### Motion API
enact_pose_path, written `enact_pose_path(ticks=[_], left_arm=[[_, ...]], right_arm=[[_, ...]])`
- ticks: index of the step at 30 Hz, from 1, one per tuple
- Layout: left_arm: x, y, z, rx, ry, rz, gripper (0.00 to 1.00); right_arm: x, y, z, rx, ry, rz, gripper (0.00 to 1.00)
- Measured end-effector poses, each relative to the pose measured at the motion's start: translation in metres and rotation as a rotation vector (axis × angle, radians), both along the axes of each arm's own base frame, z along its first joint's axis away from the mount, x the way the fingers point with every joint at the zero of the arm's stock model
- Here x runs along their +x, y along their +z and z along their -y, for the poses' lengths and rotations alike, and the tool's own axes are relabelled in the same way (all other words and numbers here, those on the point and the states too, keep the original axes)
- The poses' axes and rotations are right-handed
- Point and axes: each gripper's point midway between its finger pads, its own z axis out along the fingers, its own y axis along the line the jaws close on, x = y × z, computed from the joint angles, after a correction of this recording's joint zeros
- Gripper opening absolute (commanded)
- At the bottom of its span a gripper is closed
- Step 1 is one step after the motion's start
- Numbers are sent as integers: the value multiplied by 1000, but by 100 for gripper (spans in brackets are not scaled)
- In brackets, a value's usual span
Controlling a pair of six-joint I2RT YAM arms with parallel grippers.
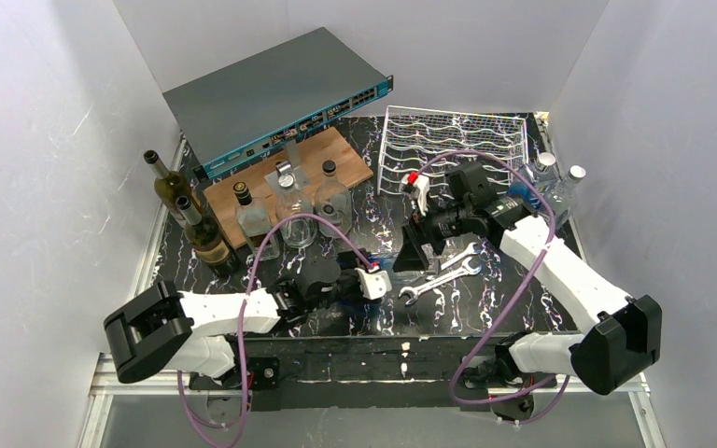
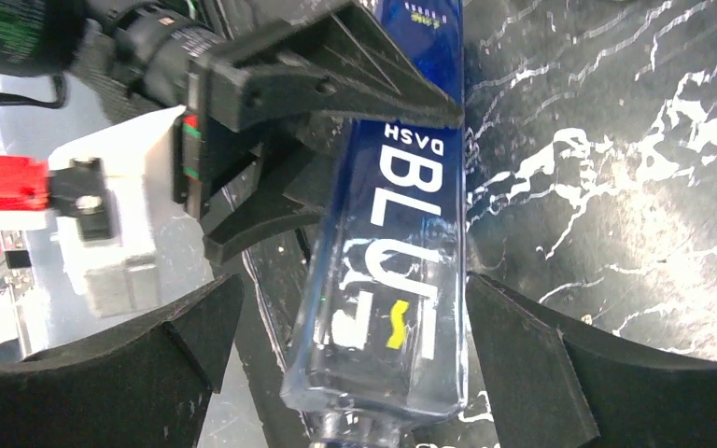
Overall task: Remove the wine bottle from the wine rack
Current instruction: Place the wine bottle at the center of the board.
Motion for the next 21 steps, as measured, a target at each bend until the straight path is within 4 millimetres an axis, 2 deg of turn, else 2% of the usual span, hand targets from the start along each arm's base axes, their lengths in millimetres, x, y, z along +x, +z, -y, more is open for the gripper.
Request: enact_pose_path(ticks=[5,10,13,16,21], left_arm=[[-6,1,-8,-22,11,-24,0],[-15,4,-19,-65,36,-79,0],[-20,7,-24,-97,52,-117,0],[-26,10,-30,-133,62,-149,0],[-33,14,-38,-179,75,-180,0]], right_arm=[[1,37,-4,51,73,96,98],[1,89,-5,107,202,302,98],[-1,108,-2,122,291,424,99],[-7,110,1,128,405,517,98],[-16,96,5,143,591,659,98]])
